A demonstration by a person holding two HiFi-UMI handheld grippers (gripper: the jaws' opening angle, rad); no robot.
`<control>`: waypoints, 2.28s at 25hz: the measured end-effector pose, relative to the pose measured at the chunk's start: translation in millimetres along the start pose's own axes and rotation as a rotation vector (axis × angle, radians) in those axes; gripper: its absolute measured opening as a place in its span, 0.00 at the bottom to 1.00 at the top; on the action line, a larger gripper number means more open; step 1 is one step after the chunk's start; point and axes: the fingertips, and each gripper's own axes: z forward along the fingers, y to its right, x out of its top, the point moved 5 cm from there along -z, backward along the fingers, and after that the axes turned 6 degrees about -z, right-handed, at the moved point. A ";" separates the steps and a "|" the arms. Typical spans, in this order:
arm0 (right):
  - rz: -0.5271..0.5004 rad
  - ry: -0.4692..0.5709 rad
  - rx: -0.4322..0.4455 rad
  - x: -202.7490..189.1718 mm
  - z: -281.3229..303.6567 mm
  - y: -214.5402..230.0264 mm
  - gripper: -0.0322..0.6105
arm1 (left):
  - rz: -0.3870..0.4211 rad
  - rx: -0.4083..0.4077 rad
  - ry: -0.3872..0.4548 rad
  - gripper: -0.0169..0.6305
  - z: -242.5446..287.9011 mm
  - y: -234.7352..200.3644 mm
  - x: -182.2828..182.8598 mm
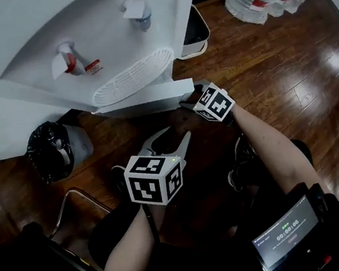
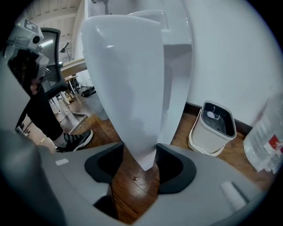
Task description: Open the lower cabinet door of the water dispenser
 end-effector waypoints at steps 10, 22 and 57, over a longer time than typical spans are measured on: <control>-0.008 -0.041 -0.039 -21.1 -20.4 -60.9 0.34 | -0.172 0.175 0.174 0.30 -40.3 -1.6 -9.5; -0.114 0.050 -0.018 -5.9 -53.2 -166.3 0.31 | -0.168 0.291 0.272 0.30 -91.6 -3.5 -62.4; -0.429 0.310 0.549 196.0 38.2 -368.1 0.15 | -0.411 0.667 0.698 0.31 -317.3 -201.3 -32.7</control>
